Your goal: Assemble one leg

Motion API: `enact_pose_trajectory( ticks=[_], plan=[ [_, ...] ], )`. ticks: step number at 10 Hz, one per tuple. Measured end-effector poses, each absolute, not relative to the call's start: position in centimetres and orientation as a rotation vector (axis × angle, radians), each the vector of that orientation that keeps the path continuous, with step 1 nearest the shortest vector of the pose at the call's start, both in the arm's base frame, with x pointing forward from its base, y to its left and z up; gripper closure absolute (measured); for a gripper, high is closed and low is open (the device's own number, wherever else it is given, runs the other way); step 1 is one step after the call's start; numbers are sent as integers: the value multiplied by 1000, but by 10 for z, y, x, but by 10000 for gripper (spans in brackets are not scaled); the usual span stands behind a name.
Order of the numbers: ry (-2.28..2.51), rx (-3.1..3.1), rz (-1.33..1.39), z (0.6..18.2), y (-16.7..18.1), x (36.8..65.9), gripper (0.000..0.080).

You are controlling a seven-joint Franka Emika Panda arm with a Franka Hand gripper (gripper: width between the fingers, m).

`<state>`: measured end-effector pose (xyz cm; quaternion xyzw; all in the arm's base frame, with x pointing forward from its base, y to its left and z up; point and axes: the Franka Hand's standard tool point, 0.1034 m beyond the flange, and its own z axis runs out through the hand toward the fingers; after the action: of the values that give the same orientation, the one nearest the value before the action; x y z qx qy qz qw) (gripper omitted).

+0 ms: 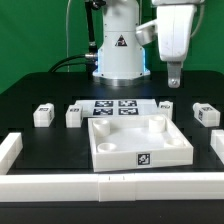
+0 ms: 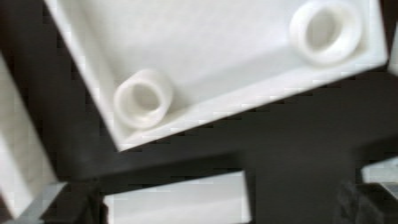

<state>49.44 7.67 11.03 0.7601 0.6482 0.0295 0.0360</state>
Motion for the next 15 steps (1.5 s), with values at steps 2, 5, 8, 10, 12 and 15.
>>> enact_pose_trajectory(
  ticks=[2,5,8,10,12,15],
  plan=[
    [2124,2171,2,89,71,485,150],
    [2114,2207,-68,80,48,487,150],
    [2128,2193,-69,81,45,486,150],
    [2205,2147,-93,66,22,471,150],
    [2241,2160,-97,40,15,448,150],
    [2265,2174,-88,17,21,439,150]
  ],
)
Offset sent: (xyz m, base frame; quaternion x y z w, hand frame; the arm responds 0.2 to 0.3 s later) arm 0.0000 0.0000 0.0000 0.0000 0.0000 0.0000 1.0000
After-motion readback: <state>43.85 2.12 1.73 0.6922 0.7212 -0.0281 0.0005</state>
